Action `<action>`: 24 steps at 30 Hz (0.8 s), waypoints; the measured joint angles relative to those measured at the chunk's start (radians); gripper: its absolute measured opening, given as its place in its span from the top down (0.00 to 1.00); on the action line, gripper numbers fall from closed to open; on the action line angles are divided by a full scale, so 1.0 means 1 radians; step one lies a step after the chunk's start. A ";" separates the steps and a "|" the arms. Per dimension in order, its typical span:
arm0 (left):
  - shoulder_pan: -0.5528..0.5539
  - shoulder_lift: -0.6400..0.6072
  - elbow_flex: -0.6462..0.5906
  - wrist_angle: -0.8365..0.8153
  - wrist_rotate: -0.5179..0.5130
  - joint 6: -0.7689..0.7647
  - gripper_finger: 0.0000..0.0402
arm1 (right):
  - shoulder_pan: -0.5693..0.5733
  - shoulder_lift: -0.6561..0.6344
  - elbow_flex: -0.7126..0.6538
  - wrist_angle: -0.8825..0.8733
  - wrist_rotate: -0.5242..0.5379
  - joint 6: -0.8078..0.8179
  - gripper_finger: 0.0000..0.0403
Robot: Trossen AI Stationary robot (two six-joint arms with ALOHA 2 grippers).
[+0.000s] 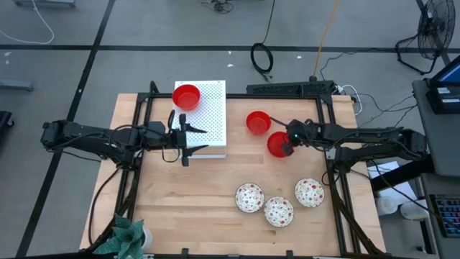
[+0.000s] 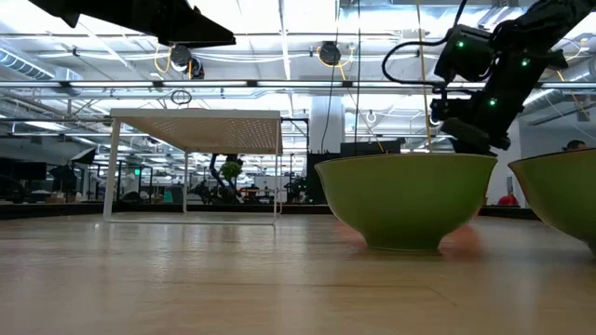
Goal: Pick & Place Mini bowls
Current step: Stack the bottom red bowl on top of the red bowl on the shelf
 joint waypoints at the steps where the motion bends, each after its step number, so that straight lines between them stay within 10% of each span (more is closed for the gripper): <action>1: 0.000 0.000 0.000 0.000 0.000 0.000 0.43 | 0.000 0.000 0.000 0.016 0.000 -0.013 1.00; 24: 0.000 0.000 0.000 0.000 0.000 0.000 0.43 | 0.001 0.000 0.000 0.524 0.031 -0.282 1.00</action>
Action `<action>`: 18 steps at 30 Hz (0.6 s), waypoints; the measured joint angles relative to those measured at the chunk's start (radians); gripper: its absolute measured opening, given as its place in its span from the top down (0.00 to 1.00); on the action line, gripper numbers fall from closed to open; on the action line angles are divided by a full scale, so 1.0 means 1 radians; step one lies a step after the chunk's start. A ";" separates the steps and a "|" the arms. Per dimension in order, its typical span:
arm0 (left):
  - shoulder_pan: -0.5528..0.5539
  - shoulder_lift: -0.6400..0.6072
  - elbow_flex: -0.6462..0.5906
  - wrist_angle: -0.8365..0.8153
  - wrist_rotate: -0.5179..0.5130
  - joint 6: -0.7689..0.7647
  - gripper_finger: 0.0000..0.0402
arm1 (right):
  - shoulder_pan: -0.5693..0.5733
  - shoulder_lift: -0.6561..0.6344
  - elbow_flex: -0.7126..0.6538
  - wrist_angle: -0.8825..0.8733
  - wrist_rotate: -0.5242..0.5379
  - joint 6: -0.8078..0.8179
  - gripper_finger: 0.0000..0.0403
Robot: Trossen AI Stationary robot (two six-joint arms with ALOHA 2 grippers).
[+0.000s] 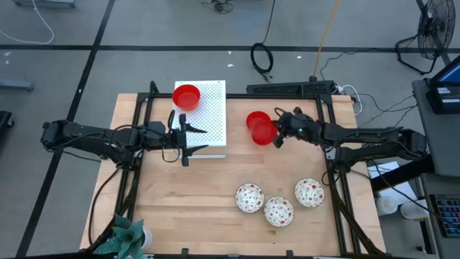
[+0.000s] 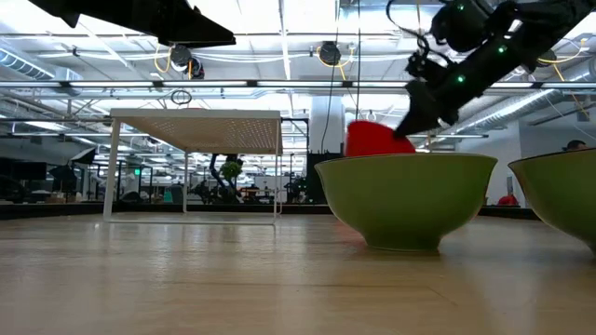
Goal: Pick & Place Mini bowls
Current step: Stack the bottom red bowl on top of the red bowl on the shelf
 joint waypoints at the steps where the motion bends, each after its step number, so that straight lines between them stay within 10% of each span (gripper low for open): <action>1: 0.000 0.000 0.000 0.000 0.000 0.000 0.43 | 0.000 0.000 0.000 0.040 0.017 -0.017 1.00; 18: 0.000 0.000 0.000 0.004 0.000 0.005 0.43 | 0.000 0.031 0.000 0.618 0.074 -0.327 1.00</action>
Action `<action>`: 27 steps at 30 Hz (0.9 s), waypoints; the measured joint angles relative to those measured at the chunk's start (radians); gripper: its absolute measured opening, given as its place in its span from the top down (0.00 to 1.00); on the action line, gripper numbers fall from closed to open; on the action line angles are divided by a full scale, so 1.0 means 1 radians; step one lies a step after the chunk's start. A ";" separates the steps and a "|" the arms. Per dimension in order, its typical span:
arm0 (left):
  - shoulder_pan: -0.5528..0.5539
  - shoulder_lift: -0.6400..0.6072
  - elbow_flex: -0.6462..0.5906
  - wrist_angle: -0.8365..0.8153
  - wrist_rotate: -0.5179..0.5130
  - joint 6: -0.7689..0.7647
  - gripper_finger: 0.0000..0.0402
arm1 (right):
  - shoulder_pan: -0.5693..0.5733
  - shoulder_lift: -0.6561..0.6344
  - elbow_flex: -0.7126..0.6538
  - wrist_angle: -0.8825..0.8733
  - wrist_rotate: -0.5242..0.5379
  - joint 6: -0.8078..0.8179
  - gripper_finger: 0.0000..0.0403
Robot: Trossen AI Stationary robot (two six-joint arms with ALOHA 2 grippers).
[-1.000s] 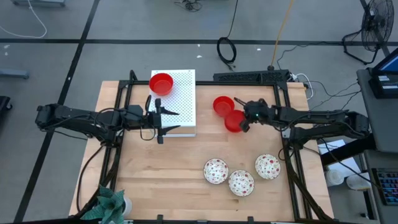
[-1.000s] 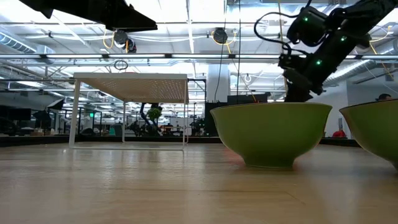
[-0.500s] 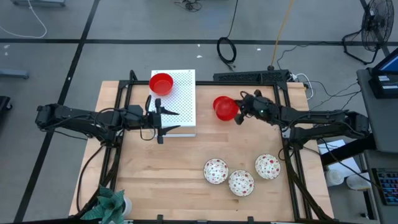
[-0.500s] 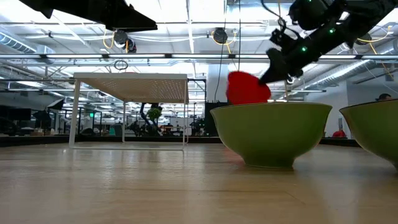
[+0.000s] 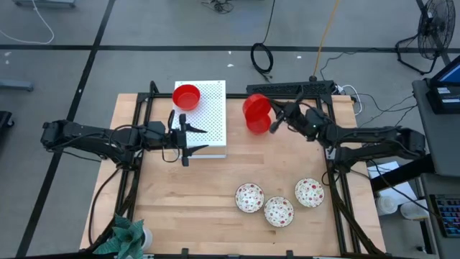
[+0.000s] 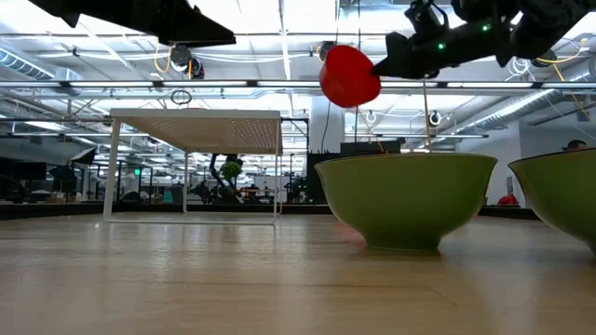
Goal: Pick & Place Mini bowls
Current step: Stack the bottom red bowl on top of the red bowl on the shelf
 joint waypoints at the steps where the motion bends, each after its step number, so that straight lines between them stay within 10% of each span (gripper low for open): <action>1: 0.000 0.000 0.000 0.001 0.000 0.000 0.43 | 0.000 0.010 0.000 0.030 0.000 -0.019 1.00; 13: 0.018 0.097 0.000 0.147 0.001 0.034 0.43 | 0.000 0.297 0.000 0.565 -0.004 -0.389 1.00; 27: 0.134 0.476 0.072 0.825 -0.171 0.143 0.43 | 0.000 0.431 0.050 0.895 -0.006 -0.586 1.00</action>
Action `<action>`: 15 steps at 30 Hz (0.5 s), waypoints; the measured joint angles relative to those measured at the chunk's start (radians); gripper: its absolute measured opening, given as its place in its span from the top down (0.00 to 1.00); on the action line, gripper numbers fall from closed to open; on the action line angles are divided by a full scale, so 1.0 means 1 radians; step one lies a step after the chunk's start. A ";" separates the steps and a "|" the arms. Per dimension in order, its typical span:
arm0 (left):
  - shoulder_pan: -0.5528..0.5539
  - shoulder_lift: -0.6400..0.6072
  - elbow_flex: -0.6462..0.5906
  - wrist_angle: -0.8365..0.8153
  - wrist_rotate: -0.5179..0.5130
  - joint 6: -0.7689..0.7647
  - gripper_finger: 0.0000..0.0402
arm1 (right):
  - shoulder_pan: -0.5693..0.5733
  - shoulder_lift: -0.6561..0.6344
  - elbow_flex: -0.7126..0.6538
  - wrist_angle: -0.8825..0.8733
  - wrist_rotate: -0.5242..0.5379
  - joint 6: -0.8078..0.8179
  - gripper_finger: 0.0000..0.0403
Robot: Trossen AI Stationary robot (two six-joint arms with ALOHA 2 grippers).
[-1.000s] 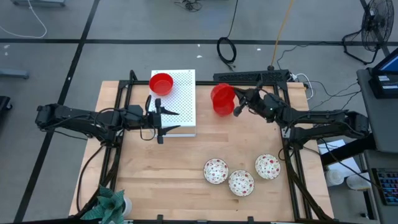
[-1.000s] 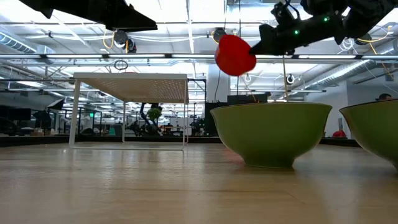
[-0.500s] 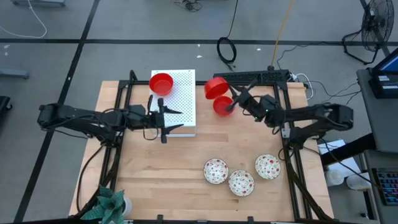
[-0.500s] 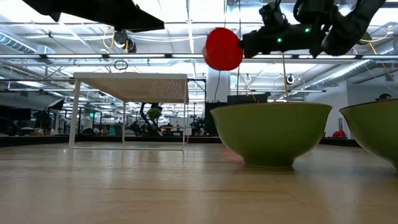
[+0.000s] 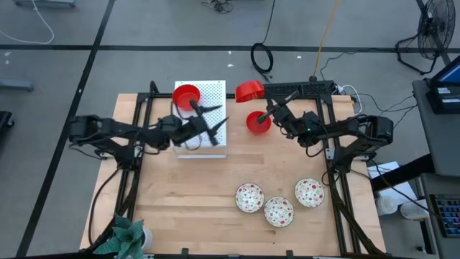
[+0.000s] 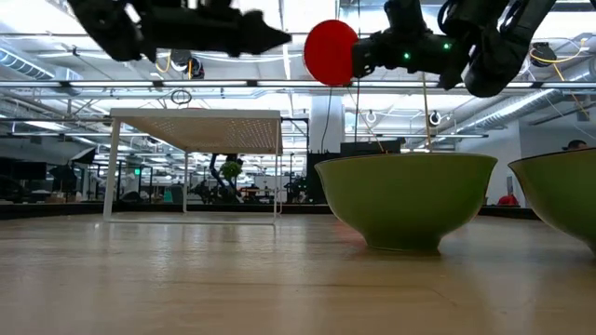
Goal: Pick & Place Mini bowls
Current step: Stack the bottom red bowl on top of the red bowl on the shelf
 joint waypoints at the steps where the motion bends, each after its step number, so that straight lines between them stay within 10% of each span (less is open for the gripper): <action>1: 0.009 0.027 0.020 -0.001 -0.013 0.002 0.43 | 0.000 0.000 0.003 0.000 -0.001 0.012 1.00; 15: 0.046 0.172 0.200 -0.011 -0.040 0.020 0.43 | 0.020 0.001 0.007 -0.001 -0.002 0.051 1.00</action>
